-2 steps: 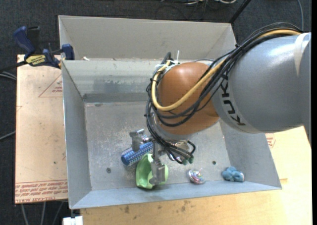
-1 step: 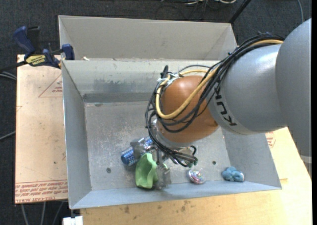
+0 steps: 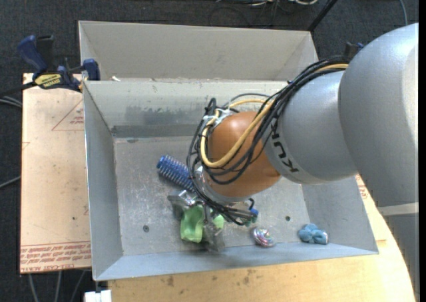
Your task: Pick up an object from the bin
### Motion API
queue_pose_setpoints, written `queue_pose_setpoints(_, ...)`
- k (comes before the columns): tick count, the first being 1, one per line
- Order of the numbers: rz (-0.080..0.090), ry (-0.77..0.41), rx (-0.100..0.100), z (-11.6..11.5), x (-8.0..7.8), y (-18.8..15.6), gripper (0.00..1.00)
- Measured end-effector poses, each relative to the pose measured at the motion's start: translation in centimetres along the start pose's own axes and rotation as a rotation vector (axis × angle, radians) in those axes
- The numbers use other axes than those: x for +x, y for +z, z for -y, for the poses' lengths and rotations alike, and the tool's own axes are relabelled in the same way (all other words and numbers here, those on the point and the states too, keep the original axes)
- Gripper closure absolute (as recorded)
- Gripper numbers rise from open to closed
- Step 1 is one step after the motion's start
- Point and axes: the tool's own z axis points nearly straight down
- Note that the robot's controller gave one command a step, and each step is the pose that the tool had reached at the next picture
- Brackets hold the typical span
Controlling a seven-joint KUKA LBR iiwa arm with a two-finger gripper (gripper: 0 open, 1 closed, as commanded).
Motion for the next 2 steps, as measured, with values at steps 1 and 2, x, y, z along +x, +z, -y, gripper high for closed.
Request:
queue_pose_setpoints(1,-0.003,0.001,-0.002,-0.1,0.1,-0.1,1.0)
queue_pose_setpoints(2,0.004,0.011,0.003,3.4,-3.1,-13.2,1.0)
